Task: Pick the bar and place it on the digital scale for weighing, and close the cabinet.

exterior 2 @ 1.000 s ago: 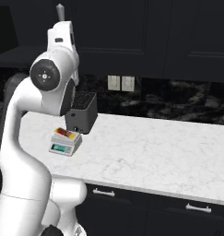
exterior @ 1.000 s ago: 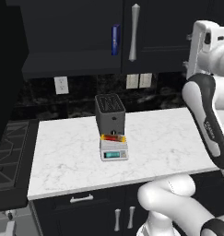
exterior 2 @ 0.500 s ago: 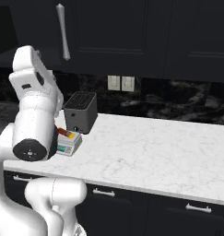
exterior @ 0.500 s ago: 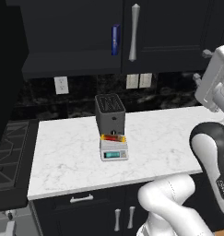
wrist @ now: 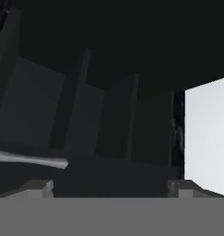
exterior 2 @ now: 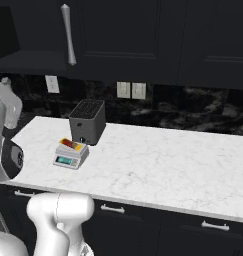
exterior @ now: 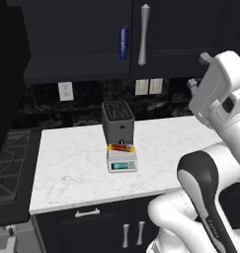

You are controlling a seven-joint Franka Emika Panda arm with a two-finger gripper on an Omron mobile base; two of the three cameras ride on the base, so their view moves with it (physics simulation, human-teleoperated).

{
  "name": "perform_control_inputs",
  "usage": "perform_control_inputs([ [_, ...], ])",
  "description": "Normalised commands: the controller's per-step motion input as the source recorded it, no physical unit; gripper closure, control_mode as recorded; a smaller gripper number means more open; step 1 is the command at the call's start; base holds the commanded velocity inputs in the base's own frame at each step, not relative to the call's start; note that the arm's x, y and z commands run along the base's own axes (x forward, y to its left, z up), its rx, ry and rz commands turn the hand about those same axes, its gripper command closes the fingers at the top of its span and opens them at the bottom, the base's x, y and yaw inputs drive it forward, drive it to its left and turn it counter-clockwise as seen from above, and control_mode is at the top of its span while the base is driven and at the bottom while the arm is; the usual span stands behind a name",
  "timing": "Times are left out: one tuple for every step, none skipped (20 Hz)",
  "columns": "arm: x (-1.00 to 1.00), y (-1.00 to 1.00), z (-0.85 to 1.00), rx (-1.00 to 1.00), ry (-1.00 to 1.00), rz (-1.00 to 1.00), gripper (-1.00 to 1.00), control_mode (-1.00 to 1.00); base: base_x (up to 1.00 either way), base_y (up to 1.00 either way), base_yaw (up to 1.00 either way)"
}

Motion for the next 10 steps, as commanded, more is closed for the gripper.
perform_control_inputs([
  [-1.00, 0.46, 0.00, 0.01, -0.10, 0.00, -1.00, -1.00, 0.00, 0.00, 0.00],
  [-1.00, 0.59, 0.00, 0.01, -0.09, 0.00, -1.00, -1.00, 0.00, 0.00, 0.00],
  [-1.00, 0.71, 0.00, 0.02, -0.09, 0.00, -1.00, -1.00, 0.00, 0.00, 0.00],
  [-1.00, 0.78, 0.00, 0.01, -0.14, 0.00, -1.00, -1.00, 0.00, 0.00, 0.00],
  [-1.00, 0.76, 0.00, 0.05, -0.12, 0.00, -1.00, -1.00, 0.00, 0.00, 0.00],
  [-1.00, 0.76, 0.00, 0.06, -0.11, 0.00, -1.00, -1.00, 0.00, 0.00, 0.00],
  [-1.00, 0.56, 0.00, 0.11, -0.10, 0.00, -1.00, -1.00, 0.00, 0.00, 0.00],
  [-1.00, 0.41, 0.00, 0.15, -0.10, 0.00, -1.00, -1.00, 0.00, 0.00, 0.00],
  [-1.00, 0.50, 0.00, 0.13, -0.05, 0.00, -1.00, -1.00, 0.00, 0.00, 0.00],
  [-1.00, 0.70, -0.01, 0.07, -0.05, 0.00, -1.00, -1.00, 0.00, 0.00, 0.00],
])
